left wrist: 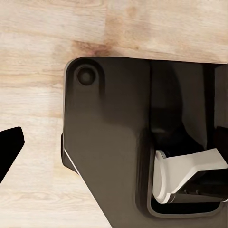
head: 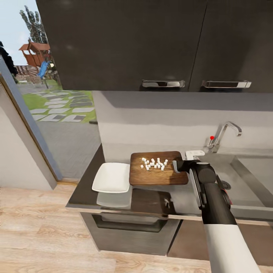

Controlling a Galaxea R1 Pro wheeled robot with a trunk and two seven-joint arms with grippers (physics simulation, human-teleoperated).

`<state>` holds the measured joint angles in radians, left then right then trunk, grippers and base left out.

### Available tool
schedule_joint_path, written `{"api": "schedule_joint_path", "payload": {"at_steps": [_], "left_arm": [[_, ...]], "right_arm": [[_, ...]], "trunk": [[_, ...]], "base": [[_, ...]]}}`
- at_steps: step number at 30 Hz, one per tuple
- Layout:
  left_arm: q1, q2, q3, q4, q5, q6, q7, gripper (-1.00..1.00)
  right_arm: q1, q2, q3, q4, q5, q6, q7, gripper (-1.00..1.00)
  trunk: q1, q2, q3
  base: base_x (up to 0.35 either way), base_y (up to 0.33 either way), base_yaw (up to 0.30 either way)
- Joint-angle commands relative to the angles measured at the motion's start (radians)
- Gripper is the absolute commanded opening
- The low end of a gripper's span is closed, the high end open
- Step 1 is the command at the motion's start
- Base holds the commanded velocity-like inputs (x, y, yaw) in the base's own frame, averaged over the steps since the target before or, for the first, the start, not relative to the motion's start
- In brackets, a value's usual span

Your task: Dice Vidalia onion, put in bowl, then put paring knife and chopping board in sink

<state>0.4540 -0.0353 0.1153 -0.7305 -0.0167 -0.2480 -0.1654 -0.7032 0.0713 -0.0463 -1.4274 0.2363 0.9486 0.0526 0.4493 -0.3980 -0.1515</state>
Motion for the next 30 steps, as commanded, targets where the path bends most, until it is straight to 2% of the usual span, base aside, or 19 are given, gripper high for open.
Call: {"api": "schedule_joint_path", "payload": {"at_steps": [1,15,26,27,30], "left_arm": [[0.000,-0.001,0.007,0.000,-0.002,0.000,-0.009,1.00],[0.000,-0.001,0.007,0.002,-0.002,0.000,-0.009,1.00],[0.000,-0.001,0.007,0.002,-0.002,0.000,-0.009,1.00],[0.000,-0.001,0.007,0.002,-0.002,0.000,-0.009,1.00],[0.000,-0.001,0.006,0.002,-0.002,0.000,-0.009,1.00]], "right_arm": [[-0.001,0.001,-0.001,-0.001,0.006,0.004,0.006,-1.00],[-0.001,0.002,0.000,-0.001,0.007,0.006,0.005,-1.00],[-0.001,0.002,0.004,-0.001,0.008,0.010,0.003,-1.00],[-0.001,0.002,0.009,-0.001,0.008,0.016,0.003,-1.00],[-0.001,0.001,0.063,-0.001,0.010,0.031,0.003,-1.00]], "trunk": [[0.001,-0.002,0.000],[0.001,-0.002,0.022],[0.001,-0.002,0.039],[0.001,-0.002,0.041],[0.001,-0.002,0.043]], "base": [[0.000,0.000,0.067],[0.000,0.095,0.069],[0.000,0.009,0.081],[0.000,0.000,0.084],[0.000,0.000,0.034]]}}
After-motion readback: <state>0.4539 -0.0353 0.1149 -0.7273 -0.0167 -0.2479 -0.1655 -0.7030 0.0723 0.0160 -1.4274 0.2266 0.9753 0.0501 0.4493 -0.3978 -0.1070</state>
